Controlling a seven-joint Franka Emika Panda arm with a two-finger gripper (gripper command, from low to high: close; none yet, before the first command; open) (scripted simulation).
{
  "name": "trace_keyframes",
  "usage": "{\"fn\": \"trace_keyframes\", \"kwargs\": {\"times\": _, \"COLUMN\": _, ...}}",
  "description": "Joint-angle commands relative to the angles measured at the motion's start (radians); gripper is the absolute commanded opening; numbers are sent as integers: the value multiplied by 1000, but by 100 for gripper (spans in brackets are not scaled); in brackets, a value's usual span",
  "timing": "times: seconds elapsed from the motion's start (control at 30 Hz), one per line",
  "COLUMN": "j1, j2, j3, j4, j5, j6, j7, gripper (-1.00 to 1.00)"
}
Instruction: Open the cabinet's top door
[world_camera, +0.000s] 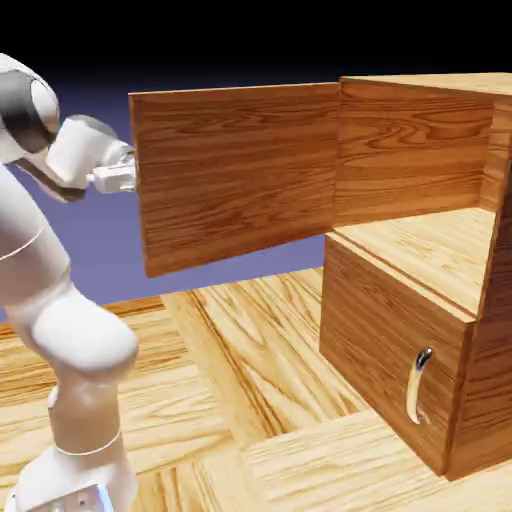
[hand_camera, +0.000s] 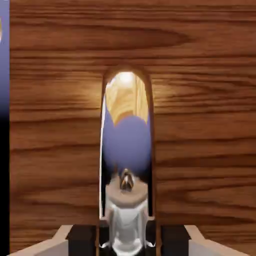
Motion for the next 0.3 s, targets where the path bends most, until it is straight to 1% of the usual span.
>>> {"fn": "trace_keyframes", "kwargs": {"times": 0.0, "j1": -10, "j2": 36, "j3": 16, "j4": 32, "j5": 7, "j6": -29, "j7": 25, "gripper": -100}}
{"fn": "trace_keyframes", "kwargs": {"times": 0.17, "j1": -37, "j2": 218, "j3": 77, "j4": 182, "j5": 48, "j6": -175, "j7": 167, "gripper": -100}}
{"fn": "trace_keyframes", "kwargs": {"times": 0.27, "j1": -120, "j2": 297, "j3": 180, "j4": 229, "j5": 58, "j6": -230, "j7": 230, "gripper": -100}}
